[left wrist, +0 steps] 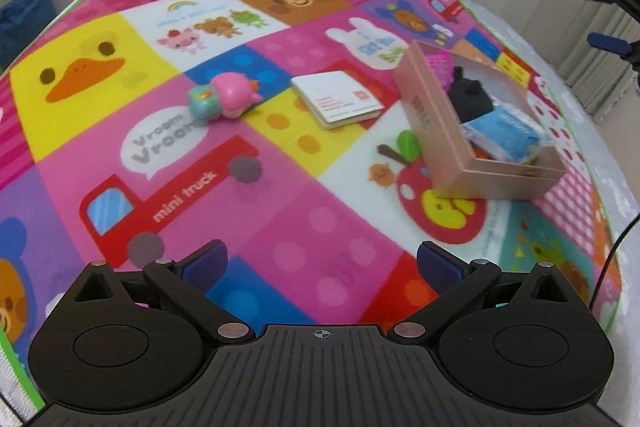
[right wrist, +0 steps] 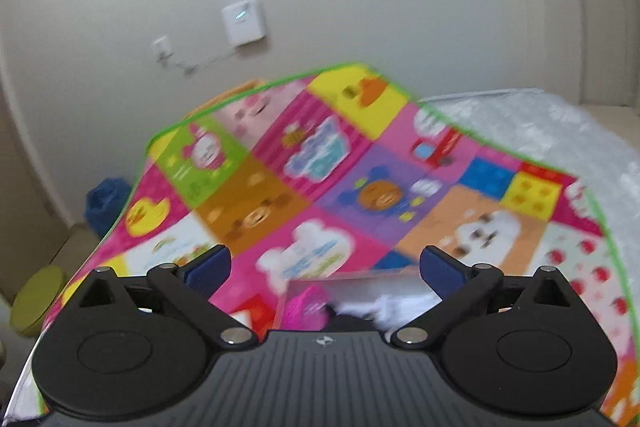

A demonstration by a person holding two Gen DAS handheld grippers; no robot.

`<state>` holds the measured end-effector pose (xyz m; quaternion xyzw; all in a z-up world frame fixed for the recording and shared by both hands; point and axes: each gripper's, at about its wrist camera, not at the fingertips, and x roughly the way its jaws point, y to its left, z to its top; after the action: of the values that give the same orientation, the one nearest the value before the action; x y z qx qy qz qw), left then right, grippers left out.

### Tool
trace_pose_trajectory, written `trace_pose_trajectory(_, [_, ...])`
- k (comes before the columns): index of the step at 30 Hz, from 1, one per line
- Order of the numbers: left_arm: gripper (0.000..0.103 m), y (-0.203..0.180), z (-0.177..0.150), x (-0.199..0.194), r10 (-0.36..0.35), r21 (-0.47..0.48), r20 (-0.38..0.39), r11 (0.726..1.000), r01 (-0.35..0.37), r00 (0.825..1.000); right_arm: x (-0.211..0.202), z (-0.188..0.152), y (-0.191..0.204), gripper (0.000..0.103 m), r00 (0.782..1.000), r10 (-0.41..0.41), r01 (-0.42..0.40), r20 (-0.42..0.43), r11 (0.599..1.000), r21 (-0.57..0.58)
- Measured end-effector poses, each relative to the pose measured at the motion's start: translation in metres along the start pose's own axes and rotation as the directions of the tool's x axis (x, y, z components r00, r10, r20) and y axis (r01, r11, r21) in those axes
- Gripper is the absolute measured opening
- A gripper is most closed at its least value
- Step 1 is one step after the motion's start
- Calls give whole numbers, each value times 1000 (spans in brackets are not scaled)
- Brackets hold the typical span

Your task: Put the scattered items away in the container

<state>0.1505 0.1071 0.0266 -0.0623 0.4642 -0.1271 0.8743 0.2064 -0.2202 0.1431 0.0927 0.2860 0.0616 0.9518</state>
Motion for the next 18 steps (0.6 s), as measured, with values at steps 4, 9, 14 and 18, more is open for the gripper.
trace_pose_trajectory(4, [103, 12, -1, 6, 41, -5, -12, 999, -41, 999, 32, -36, 51, 101, 992, 78, -87, -103, 993, -82])
trace_pose_trajectory(9, [103, 33, -15, -1, 75, 27, -15, 997, -74, 997, 106, -69, 107, 100, 957, 105, -146, -271, 980, -134])
trace_pose_trajectory(14, [103, 60, -32, -10, 104, 38, -33, 994, -103, 994, 174, -93, 156, 100, 949, 0, -92, -315, 956, -278])
trace_pose_trajectory(18, [103, 81, -40, -22, 85, -21, -34, 996, -86, 996, 220, -98, 162, 101, 946, -110, 5, -306, 946, -323])
